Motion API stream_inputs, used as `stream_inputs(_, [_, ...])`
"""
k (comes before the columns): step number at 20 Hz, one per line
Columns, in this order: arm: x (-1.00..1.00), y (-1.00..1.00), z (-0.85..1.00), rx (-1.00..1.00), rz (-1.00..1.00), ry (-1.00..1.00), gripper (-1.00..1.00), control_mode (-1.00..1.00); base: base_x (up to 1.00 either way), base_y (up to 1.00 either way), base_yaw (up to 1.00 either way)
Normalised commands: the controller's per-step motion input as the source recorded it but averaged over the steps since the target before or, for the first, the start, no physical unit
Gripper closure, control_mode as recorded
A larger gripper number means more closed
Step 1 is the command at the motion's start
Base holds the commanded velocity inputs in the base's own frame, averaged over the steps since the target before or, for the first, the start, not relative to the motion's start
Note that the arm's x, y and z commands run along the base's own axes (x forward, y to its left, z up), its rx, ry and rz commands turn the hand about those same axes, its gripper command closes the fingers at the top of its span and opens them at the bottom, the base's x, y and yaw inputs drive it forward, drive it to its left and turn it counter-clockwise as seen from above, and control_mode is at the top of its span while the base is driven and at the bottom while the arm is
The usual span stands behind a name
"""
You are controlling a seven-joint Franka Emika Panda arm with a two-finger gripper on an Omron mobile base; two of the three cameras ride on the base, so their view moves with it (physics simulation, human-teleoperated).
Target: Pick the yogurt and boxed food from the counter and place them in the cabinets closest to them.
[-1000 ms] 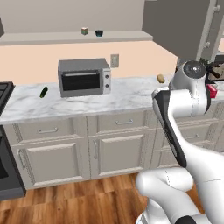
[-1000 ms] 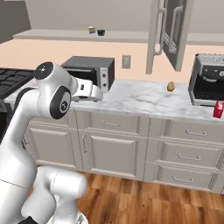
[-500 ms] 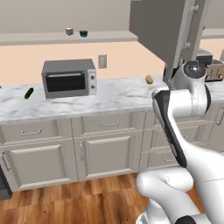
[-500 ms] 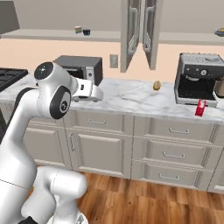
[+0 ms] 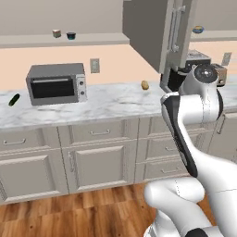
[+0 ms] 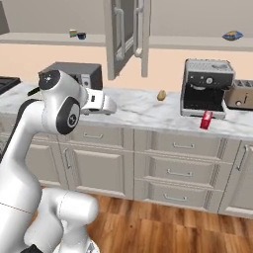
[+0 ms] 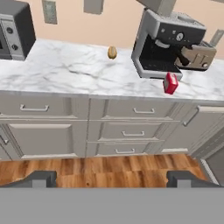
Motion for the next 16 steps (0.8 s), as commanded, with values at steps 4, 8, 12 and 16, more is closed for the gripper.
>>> stream_inputs(4, [0.00, 0.00, 0.00, 0.00, 0.00, 0.00, -1.00, 1.00, -0.01, -0.53, 0.00])
stream_inputs(8, [0.00, 0.00, 0.00, 0.00, 0.00, 0.00, -1.00, 1.00, -0.01, -0.55, 0.00])
stream_inputs(12, [0.00, 0.00, 0.00, 0.00, 0.00, 0.00, -1.00, 1.00, 0.00, -0.55, 0.00])
stream_inputs(16, [0.00, 0.00, 0.00, 0.00, 0.00, 0.00, -1.00, 1.00, 0.00, -0.54, 0.00])
